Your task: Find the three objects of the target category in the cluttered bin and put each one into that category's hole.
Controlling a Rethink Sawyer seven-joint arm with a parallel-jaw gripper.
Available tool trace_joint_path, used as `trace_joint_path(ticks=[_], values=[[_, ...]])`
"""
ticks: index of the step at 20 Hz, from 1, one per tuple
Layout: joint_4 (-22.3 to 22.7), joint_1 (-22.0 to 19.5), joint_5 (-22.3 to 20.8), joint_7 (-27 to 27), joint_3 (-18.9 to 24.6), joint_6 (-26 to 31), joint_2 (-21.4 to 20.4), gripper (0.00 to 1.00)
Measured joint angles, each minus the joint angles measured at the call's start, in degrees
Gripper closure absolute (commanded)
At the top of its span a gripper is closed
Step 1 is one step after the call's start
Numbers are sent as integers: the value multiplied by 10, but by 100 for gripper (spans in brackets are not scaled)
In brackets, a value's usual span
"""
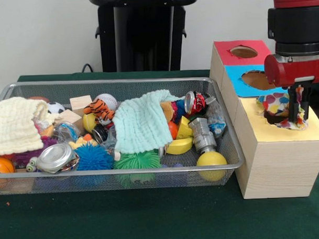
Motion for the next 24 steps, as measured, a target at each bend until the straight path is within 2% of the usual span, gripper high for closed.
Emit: trace_joint_path(ticks=[15, 24], values=[[45, 9, 1, 0, -23, -3, -17, 100], [55, 14, 6, 0, -29, -15, -18, 100]])
